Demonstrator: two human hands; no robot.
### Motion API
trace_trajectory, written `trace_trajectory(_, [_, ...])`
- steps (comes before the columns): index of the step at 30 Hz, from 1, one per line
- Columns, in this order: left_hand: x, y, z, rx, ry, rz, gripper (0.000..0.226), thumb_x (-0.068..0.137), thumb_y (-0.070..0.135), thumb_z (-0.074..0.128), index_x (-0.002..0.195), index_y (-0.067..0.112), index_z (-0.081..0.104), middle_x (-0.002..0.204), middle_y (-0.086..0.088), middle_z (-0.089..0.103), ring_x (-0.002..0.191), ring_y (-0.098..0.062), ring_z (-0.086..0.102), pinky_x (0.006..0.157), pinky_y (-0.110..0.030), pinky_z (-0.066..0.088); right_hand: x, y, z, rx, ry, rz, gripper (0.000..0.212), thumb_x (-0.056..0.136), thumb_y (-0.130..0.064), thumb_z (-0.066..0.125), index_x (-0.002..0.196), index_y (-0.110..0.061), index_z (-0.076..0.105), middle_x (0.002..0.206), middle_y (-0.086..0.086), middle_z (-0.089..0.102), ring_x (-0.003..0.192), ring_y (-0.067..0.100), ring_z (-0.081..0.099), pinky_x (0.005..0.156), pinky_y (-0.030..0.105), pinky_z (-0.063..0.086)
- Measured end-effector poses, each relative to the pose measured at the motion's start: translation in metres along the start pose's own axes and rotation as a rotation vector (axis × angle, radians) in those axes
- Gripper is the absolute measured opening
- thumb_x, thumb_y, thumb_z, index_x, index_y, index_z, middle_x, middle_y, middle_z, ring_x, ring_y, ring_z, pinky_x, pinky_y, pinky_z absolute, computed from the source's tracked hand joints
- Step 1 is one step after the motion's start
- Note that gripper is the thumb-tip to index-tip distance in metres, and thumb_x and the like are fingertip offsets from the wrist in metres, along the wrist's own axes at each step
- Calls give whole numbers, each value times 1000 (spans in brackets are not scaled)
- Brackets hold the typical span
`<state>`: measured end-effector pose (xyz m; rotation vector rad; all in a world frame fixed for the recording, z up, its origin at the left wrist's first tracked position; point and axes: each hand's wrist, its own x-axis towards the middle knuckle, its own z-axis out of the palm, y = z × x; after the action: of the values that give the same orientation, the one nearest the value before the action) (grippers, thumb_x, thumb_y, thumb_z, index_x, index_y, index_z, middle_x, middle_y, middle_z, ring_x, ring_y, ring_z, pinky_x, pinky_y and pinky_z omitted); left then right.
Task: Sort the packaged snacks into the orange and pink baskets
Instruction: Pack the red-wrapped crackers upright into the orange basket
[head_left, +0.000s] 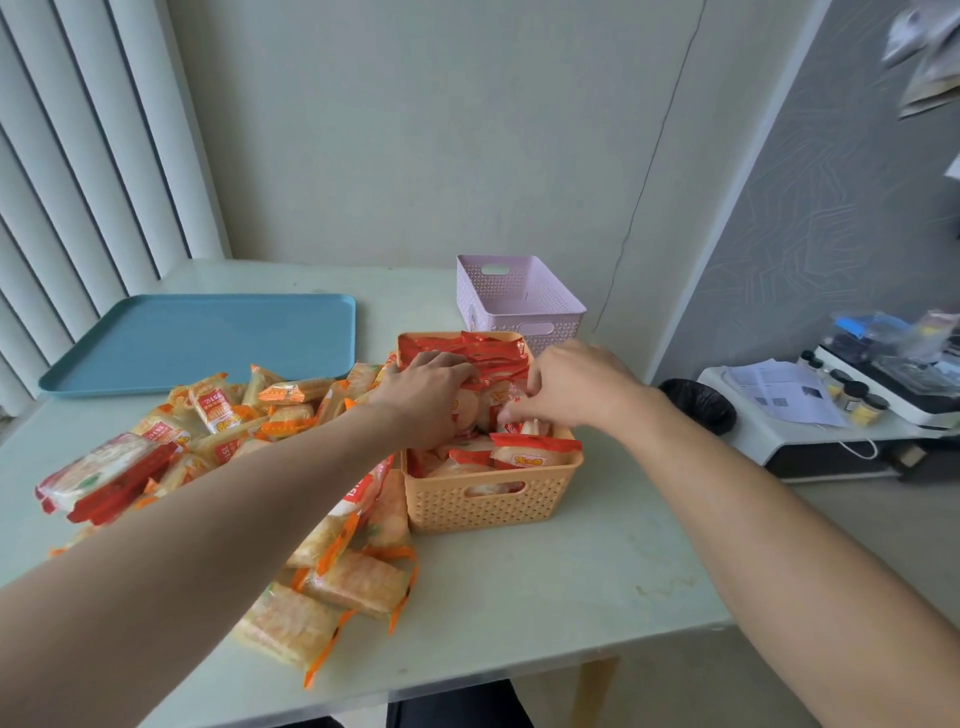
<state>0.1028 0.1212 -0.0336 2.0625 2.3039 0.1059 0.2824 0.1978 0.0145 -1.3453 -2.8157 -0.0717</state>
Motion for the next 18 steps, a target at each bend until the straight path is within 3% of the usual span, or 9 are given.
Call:
trace_trajectory(2, [1,0,3,11,2,6,79,89,31,66,156,33,25,163,6,25,153,-22,13,118,-67,15,-3,-2,5,63,-14,26,52,74,-63,73,65,-13,67,64,0,64,73,23,62,63,32,47])
trace_trajectory(5, [1,-5,6,-3,42,12,82,86,46,63,157,39,20,165,9,19,155,-21,2,114,-74,-6,0,8,-6,400,103,111,32,78,-46,78,76,-16,71,75,0,71,77,21,67,67,33,50])
trace_trajectory(8, [-2,-8,-3,-337,125,-15,86,78,73,49,154,37,31,162,10,31,155,-16,5,118,-62,-14,4,23,-22,727,252,154,24,79,-39,84,86,-19,71,84,1,74,73,16,65,69,29,49])
trace_trajectory(9, [-3,-6,-9,-520,166,-21,85,77,77,49,150,35,40,156,10,42,153,-15,17,122,-57,-7,6,26,-22,859,257,149,25,79,-35,85,88,-16,71,84,7,76,69,17,65,70,34,52])
trace_trajectory(10, [-4,-5,-16,-722,204,-15,79,78,75,55,143,31,49,146,9,54,145,-13,36,125,-51,10,6,26,-23,995,226,126,25,80,-28,86,91,-12,71,86,14,76,67,20,67,71,39,56])
trace_trajectory(12, [-7,2,-27,-1004,272,11,51,86,53,70,126,21,63,118,7,72,111,-10,66,104,-35,50,4,21,-20,1136,101,52,21,82,-13,84,95,-7,69,95,21,76,74,23,71,77,41,60])
trace_trajectory(14, [-9,8,-34,-968,403,26,31,91,39,71,114,19,64,102,6,74,91,-11,72,81,-33,60,3,19,-14,990,-2,25,26,76,-15,88,96,-14,71,98,8,77,87,20,72,88,41,57])
trace_trajectory(16, [-8,8,-33,-878,503,35,31,92,42,66,117,24,59,99,5,73,89,-15,71,77,-39,61,3,21,-12,563,-56,68,39,67,-41,92,98,-24,74,99,-9,69,104,17,62,96,39,52])
trace_trajectory(18, [-6,5,-29,-750,494,70,29,91,40,61,116,25,59,93,1,73,88,-24,69,75,-41,57,-6,16,-11,229,-97,108,38,66,-57,87,90,-31,74,93,-12,60,112,16,47,95,36,49])
